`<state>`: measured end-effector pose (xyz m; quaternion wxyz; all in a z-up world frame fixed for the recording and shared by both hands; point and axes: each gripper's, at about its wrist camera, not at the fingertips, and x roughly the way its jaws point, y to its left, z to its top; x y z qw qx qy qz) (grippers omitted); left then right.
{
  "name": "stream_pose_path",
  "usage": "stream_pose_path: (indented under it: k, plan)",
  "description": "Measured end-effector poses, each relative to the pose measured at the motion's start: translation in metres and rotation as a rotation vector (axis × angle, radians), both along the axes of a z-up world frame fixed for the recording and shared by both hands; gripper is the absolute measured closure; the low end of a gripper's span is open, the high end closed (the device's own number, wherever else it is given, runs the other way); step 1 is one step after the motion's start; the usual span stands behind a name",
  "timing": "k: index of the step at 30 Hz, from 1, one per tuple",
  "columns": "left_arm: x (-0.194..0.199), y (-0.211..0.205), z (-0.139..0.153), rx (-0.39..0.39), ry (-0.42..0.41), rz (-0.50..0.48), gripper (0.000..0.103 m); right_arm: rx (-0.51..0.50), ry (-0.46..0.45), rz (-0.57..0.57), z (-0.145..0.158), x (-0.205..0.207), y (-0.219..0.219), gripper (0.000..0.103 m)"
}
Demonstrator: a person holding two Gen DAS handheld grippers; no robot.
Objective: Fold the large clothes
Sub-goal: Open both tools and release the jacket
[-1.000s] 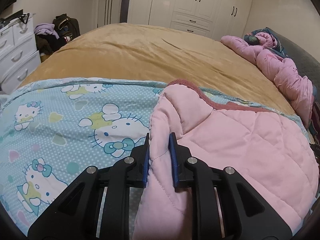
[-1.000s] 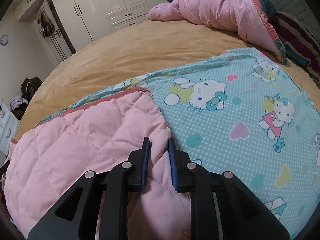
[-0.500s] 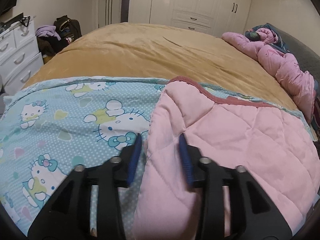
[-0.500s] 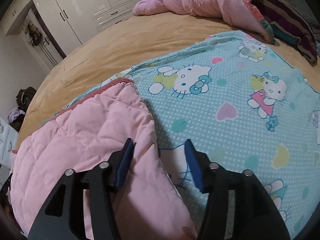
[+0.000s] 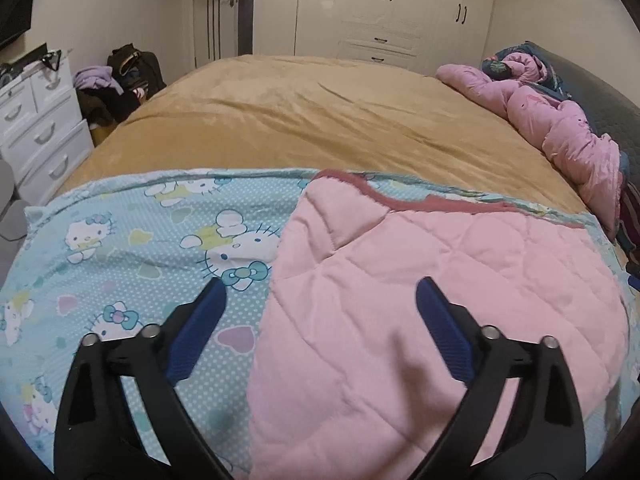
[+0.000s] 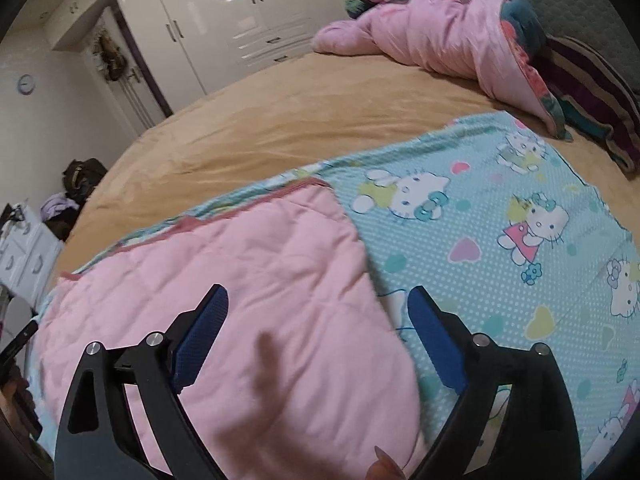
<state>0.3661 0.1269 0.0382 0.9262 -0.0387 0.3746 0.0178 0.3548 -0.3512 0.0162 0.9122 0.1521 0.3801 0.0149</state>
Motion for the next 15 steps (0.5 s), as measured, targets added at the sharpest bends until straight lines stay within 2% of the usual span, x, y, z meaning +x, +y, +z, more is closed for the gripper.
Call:
stream_pose_path:
  k: [4,8,12,15]
  plan:
    - [-0.011,-0.011,0.015,0.009,-0.011,-0.014,0.009,-0.013,-0.026,0.053,0.016,-0.015,0.015,0.011]
    - [-0.029,-0.027,0.024,0.006,-0.025,-0.045,0.009,-0.067,-0.060,0.146,0.032,-0.035,0.043,0.011]
    - [-0.047,-0.046,0.020,-0.008,-0.010,-0.082,0.009,-0.168,-0.076,0.242,0.036,-0.051,0.076,0.011]
    - [-0.056,-0.071,0.009,-0.007,0.034,-0.147,0.009,-0.222,-0.079,0.306,0.031,-0.063,0.102,0.011]
